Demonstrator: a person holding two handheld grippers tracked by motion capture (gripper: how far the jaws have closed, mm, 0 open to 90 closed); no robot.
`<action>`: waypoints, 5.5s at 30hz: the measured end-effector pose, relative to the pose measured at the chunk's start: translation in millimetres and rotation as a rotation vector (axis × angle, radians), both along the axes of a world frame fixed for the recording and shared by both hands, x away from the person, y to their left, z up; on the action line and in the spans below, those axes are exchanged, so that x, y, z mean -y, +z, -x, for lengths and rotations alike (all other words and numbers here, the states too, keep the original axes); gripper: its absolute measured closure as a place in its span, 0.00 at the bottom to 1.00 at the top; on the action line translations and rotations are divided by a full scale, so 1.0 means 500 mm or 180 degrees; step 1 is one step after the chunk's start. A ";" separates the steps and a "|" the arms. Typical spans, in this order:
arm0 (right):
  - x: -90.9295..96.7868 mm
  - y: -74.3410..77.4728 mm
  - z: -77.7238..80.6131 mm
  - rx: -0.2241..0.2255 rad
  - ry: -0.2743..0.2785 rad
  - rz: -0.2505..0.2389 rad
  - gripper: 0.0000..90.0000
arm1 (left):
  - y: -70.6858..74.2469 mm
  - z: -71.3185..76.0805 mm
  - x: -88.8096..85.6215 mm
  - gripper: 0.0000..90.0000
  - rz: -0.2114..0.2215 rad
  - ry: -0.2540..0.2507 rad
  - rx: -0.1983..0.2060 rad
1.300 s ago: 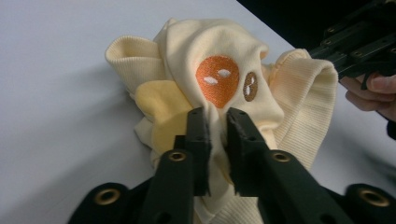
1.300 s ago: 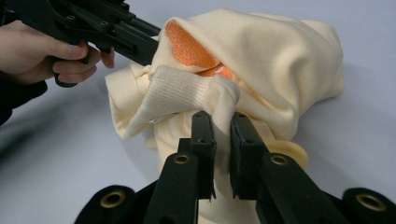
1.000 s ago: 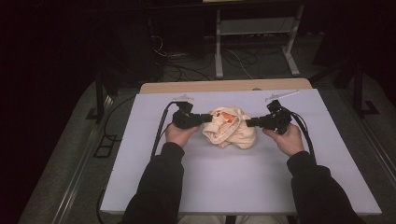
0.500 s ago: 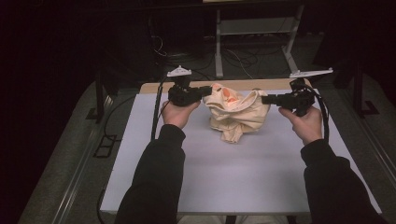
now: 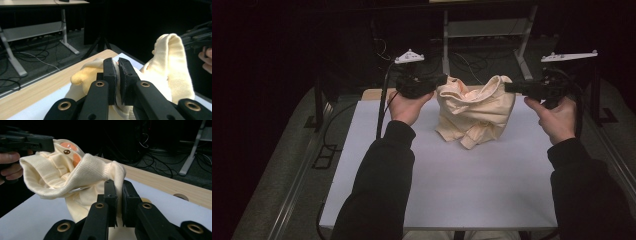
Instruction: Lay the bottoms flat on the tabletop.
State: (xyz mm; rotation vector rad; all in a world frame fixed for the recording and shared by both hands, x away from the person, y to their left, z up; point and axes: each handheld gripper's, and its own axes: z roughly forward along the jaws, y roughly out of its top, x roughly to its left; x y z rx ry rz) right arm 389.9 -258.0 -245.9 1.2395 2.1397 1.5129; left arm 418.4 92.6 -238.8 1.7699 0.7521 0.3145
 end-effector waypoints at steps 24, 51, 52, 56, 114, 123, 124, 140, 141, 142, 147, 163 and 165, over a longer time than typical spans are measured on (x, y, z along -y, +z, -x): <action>-0.152 -0.148 0.061 -0.0412 0.0905 -0.0108 0.92 | -0.111 0.015 -0.097 0.93 -0.0140 0.0252 -0.0332; -0.276 -0.333 0.116 -0.1034 0.1414 -0.0048 0.90 | -0.234 0.035 -0.164 0.93 -0.0101 0.0424 -0.0694; -0.279 -0.336 0.117 -0.1039 0.1424 -0.0023 0.90 | -0.237 0.036 -0.166 0.93 -0.0100 0.0420 -0.0709; -0.286 -0.344 0.121 -0.1067 0.1434 0.0009 0.87 | -0.244 0.038 -0.170 0.93 -0.0084 0.0429 -0.0716; -0.100 -0.279 -0.010 -0.0719 0.0227 0.0343 0.15 | -0.266 0.041 -0.191 0.92 0.0048 0.0490 -0.0816; -0.102 -0.320 -0.039 -0.1020 0.0327 0.0370 0.24 | -0.268 0.042 -0.193 0.92 0.0061 0.0494 -0.0823; -0.102 -0.322 -0.041 -0.1037 0.0357 0.0343 0.26 | -0.270 0.042 -0.194 0.92 0.0065 0.0498 -0.0828; -0.063 -0.311 -0.029 -0.1254 0.0438 0.0340 0.83 | -0.277 0.017 -0.171 0.92 0.0190 0.0500 -0.0834; -0.063 -0.311 -0.029 -0.1254 0.0438 0.0340 0.83 | -0.277 0.017 -0.171 0.92 0.0190 0.0500 -0.0834; -0.047 -0.306 -0.024 -0.1235 0.0399 0.0365 0.83 | -0.276 0.012 -0.159 0.92 0.0238 0.0470 -0.0821; -0.012 -0.300 -0.011 -0.1229 0.0315 0.0354 0.83 | -0.270 0.001 -0.125 0.92 0.0185 0.0383 -0.0797; 0.019 -0.293 0.039 -0.1268 0.0364 0.0286 0.84 | -0.257 -0.015 -0.078 0.92 0.0128 0.0286 -0.0742; 0.019 -0.294 0.045 -0.1303 0.0393 0.0265 0.84 | -0.256 -0.017 -0.075 0.92 0.0120 0.0280 -0.0736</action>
